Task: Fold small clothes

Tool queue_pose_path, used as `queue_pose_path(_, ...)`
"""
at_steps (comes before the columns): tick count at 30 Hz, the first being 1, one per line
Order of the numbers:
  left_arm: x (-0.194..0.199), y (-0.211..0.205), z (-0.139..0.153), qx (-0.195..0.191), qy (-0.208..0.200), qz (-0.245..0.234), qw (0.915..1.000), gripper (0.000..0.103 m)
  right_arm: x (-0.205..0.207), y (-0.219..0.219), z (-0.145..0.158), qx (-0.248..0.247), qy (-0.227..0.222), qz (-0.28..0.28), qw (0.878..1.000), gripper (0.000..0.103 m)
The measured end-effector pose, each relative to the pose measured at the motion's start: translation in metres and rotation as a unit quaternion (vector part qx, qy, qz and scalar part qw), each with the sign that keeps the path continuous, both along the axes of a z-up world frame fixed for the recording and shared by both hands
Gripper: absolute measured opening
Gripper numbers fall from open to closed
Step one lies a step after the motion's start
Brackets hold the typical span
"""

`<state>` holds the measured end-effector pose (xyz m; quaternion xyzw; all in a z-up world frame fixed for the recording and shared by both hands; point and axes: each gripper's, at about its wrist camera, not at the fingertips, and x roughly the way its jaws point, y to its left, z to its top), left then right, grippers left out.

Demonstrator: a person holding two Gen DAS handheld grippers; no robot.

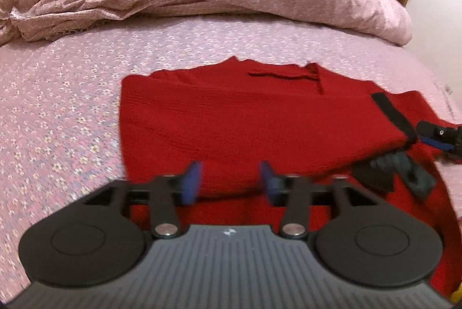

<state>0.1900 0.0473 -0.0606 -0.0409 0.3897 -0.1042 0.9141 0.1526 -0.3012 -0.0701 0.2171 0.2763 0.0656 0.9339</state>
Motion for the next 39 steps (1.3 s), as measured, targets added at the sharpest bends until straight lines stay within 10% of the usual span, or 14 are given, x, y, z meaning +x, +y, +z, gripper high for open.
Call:
queue_pose_path(3,-0.011,-0.006,0.004,-0.017,0.001,-0.006,0.9998,0.088,-0.016,-0.020,0.002,0.003,0.003,-0.026,1.000,0.069)
queue_pose_path(21,-0.039,-0.035,0.001,0.003,0.036,0.008,0.9993,0.089,-0.071,-0.189,-0.016,-0.005,0.039,-0.311,0.950,0.069)
queue_pose_path(31,-0.033,-0.027,-0.010,0.007,0.064,0.039,0.9972,0.089,-0.038,-0.215,-0.035,-0.002,0.044,-0.339,0.940,0.069)
queue_pose_path(39,-0.029,-0.026,-0.022,0.014,0.077,0.043,0.9960,0.089,-0.056,-0.234,-0.051,0.093,-0.013,-0.356,0.930,0.069)
